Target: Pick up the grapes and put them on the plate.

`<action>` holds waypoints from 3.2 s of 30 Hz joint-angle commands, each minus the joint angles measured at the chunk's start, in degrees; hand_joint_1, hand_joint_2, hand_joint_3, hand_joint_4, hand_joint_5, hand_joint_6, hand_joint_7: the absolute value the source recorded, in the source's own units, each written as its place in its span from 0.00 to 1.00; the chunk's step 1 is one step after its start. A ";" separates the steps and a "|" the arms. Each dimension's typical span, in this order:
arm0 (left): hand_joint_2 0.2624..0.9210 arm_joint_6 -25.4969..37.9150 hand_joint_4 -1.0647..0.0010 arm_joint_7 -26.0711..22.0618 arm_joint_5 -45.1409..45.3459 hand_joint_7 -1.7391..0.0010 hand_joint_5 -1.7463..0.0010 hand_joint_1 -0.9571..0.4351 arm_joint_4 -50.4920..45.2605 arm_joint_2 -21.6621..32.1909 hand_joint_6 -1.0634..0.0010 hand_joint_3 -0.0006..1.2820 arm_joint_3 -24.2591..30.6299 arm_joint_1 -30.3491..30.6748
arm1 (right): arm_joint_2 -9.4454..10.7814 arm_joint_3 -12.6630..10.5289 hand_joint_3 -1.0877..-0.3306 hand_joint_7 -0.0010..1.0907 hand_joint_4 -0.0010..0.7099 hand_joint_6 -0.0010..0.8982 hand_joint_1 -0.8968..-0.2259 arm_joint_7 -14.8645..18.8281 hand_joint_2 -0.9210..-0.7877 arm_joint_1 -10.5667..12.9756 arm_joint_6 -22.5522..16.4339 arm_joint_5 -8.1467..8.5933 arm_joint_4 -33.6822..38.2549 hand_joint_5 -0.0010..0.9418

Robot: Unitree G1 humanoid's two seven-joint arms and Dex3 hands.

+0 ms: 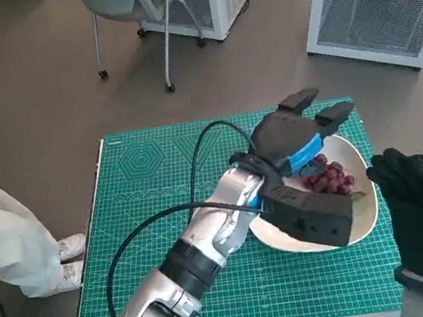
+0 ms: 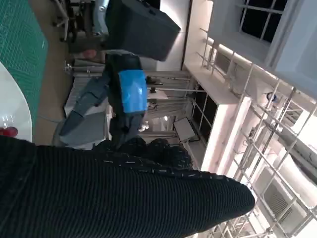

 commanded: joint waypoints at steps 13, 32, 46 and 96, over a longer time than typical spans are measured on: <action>1.00 -4.47 0.85 -0.46 -5.73 0.99 1.00 0.31 -9.84 5.45 0.69 0.03 5.94 7.55 | -0.07 0.05 0.70 0.80 0.76 0.32 0.85 -0.03 0.00 1.64 0.53 0.17 0.41 0.57; 1.00 -23.43 0.75 -32.44 -63.53 0.99 0.98 0.36 -11.71 5.63 0.67 0.11 33.86 27.66 | -0.28 -0.05 0.70 0.81 0.76 0.31 0.85 0.51 0.00 -0.13 -1.29 -0.42 2.58 0.57; 1.00 -21.73 0.72 -35.56 -66.14 0.99 0.99 0.42 -15.02 5.21 0.66 0.13 37.82 33.07 | -1.37 0.12 0.69 0.82 0.74 0.31 0.84 0.63 0.00 -1.14 -1.15 -0.91 3.85 0.58; 1.00 -17.23 0.70 -30.04 -57.47 0.98 0.99 0.38 -24.70 7.67 0.66 0.14 37.53 39.63 | -2.47 -0.28 0.68 0.82 0.68 0.28 0.86 -6.16 0.00 4.11 4.82 -1.56 -6.06 0.60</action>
